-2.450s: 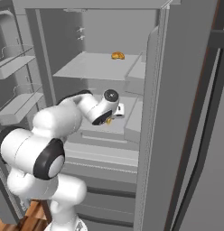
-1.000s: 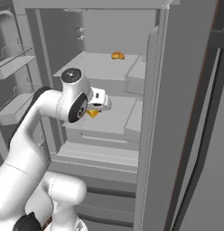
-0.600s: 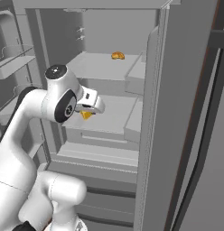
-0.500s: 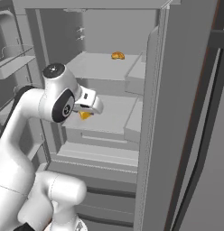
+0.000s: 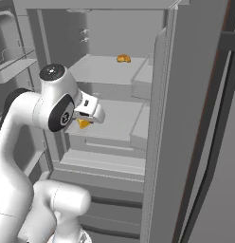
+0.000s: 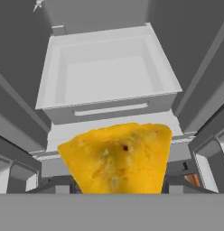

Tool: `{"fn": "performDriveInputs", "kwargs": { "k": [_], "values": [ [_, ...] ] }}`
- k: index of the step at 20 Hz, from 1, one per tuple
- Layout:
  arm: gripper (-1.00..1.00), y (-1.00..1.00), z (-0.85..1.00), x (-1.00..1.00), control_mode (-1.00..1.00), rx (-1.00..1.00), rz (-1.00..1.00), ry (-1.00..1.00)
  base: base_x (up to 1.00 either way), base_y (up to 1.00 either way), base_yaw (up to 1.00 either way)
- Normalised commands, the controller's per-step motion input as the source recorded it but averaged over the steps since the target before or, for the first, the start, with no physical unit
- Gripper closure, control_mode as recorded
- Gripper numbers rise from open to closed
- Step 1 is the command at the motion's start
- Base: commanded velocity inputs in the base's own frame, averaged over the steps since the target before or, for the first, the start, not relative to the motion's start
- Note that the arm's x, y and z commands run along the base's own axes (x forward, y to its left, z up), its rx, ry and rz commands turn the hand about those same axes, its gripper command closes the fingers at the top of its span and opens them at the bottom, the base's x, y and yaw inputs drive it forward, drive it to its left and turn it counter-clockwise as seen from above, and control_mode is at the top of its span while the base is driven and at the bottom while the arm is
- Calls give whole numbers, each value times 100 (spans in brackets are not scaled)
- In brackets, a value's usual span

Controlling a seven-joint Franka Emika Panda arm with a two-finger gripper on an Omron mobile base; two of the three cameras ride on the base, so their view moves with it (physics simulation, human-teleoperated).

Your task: Pick the cheese from the fridge and the cheese grater from the cabinet and place them next to the salad bowl.

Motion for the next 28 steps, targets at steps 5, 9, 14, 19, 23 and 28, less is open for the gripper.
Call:
{"fn": "performDriveInputs", "kwargs": {
  "k": [5,9,14,19,23,28],
  "values": [
    [100,0,0,0,-100,0,0,0,0,0,0],
    [100,0,0,0,-100,0,0,0,0,0,0],
    [100,0,0,0,100,0,0,0,0,0,0],
    [100,0,0,0,100,0,0,0,-3,0,0],
    [100,0,0,0,100,0,0,0,-39,1,0],
    [100,0,0,0,100,0,0,0,-58,0,0]
  ]
}}
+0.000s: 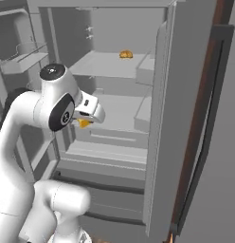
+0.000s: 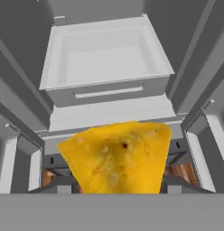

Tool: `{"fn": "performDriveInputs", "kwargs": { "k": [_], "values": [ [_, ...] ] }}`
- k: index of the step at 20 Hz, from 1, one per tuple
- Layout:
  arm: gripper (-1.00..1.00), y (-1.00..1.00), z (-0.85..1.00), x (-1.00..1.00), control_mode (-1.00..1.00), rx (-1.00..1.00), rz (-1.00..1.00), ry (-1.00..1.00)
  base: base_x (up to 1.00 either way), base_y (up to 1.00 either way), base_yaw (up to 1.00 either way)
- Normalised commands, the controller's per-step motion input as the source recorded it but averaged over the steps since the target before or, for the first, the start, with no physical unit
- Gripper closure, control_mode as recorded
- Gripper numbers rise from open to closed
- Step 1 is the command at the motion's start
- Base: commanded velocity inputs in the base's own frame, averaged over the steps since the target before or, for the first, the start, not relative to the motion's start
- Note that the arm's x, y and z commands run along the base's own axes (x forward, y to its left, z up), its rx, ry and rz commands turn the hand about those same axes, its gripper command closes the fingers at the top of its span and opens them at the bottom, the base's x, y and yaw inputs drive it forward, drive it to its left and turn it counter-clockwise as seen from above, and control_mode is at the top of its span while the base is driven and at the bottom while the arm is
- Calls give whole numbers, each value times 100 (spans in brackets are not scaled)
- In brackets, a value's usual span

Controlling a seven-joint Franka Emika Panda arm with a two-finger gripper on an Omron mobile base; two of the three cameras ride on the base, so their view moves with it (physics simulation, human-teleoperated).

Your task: Pick the cheese from the fridge and the cheese grater from the cabinet and place them next to the salad bowl.

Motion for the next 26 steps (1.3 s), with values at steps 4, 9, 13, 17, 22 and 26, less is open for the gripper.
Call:
{"fn": "performDriveInputs", "kwargs": {
  "k": [4,9,13,17,22,26],
  "values": [
    [100,0,0,0,100,0,0,0,-64,0,0],
    [100,0,0,0,100,0,0,0,-68,0,0],
    [100,0,0,0,100,0,0,0,-58,-4,7],
    [100,0,0,0,100,0,0,0,-55,-10,49],
    [100,0,0,0,100,0,0,0,-42,-10,76],
    [100,0,0,0,100,0,0,0,-36,-6,83]
  ]
}}
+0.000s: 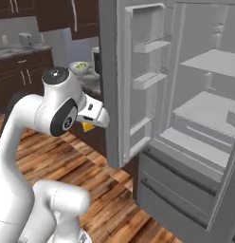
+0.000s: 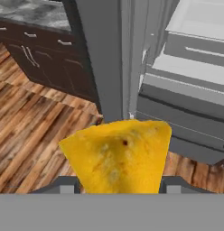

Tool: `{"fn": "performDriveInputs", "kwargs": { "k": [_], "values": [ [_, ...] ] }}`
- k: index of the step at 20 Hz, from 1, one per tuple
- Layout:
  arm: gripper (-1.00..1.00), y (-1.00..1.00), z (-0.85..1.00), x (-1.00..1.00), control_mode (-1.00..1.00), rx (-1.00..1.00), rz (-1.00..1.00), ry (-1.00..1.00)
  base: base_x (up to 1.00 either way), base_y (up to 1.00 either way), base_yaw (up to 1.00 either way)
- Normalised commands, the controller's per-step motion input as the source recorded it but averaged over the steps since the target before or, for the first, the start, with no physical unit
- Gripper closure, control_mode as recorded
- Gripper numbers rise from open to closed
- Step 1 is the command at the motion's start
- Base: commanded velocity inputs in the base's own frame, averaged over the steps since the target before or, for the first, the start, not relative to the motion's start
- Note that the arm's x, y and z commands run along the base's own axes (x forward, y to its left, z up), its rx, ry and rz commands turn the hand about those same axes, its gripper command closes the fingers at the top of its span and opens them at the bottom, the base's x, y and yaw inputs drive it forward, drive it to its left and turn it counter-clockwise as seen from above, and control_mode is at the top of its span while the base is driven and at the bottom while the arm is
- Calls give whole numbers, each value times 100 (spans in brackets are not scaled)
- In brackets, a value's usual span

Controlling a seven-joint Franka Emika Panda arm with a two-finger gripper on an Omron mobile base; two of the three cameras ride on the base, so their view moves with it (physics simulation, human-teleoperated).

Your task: Pick the cheese from the fridge and the cheese grater from the cabinet and place them next to the salad bowl.

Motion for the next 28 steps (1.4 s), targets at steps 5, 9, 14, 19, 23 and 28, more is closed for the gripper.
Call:
{"fn": "performDriveInputs", "kwargs": {
  "k": [5,9,14,19,23,28],
  "values": [
    [100,0,0,0,100,0,0,0,-29,-1,89],
    [100,0,0,0,100,0,0,0,-11,2,88],
    [100,0,0,0,100,0,0,0,13,16,66],
    [100,0,0,0,100,0,0,0,66,21,24],
    [100,0,0,0,100,0,0,0,85,21,13],
    [100,0,0,0,100,0,0,0,91,17,11]
  ]
}}
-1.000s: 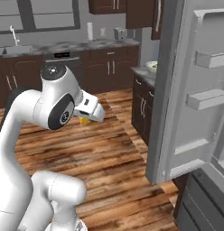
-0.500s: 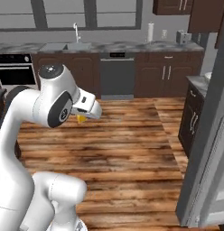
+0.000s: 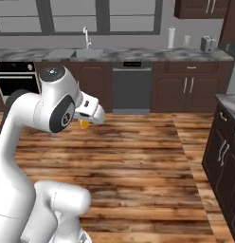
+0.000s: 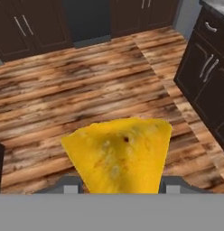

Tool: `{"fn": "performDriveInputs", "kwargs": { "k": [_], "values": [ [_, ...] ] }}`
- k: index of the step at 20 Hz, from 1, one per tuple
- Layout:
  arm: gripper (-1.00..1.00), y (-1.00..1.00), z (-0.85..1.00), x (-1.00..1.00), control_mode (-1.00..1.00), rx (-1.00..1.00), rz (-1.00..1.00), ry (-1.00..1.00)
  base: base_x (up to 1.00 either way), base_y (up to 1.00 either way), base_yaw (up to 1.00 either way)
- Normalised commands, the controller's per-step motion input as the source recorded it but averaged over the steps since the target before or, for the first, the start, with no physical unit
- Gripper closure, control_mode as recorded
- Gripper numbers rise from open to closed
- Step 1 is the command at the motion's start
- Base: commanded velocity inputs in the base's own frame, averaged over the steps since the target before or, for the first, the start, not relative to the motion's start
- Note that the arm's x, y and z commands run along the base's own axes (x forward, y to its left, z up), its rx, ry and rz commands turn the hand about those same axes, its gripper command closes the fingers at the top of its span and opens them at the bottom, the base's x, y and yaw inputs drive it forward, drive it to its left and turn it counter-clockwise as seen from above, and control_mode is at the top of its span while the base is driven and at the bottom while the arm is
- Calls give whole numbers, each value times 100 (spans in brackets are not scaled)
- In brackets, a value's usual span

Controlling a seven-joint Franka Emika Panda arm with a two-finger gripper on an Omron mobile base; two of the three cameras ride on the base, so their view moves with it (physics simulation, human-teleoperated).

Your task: Pick the cheese from the fridge and the cheese grater from the cabinet and place them next to the salad bowl.

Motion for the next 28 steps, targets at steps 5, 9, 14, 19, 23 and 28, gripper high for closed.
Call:
{"fn": "performDriveInputs", "kwargs": {
  "k": [5,9,14,19,23,28],
  "values": [
    [100,0,0,0,100,0,0,0,93,16,7],
    [100,0,0,0,100,0,0,0,94,17,0],
    [100,0,0,0,100,0,0,0,88,21,-10],
    [100,0,0,0,100,0,0,0,66,30,-39],
    [100,0,0,0,100,0,0,0,53,32,-54],
    [100,0,0,0,100,0,0,0,48,34,-60]
  ]
}}
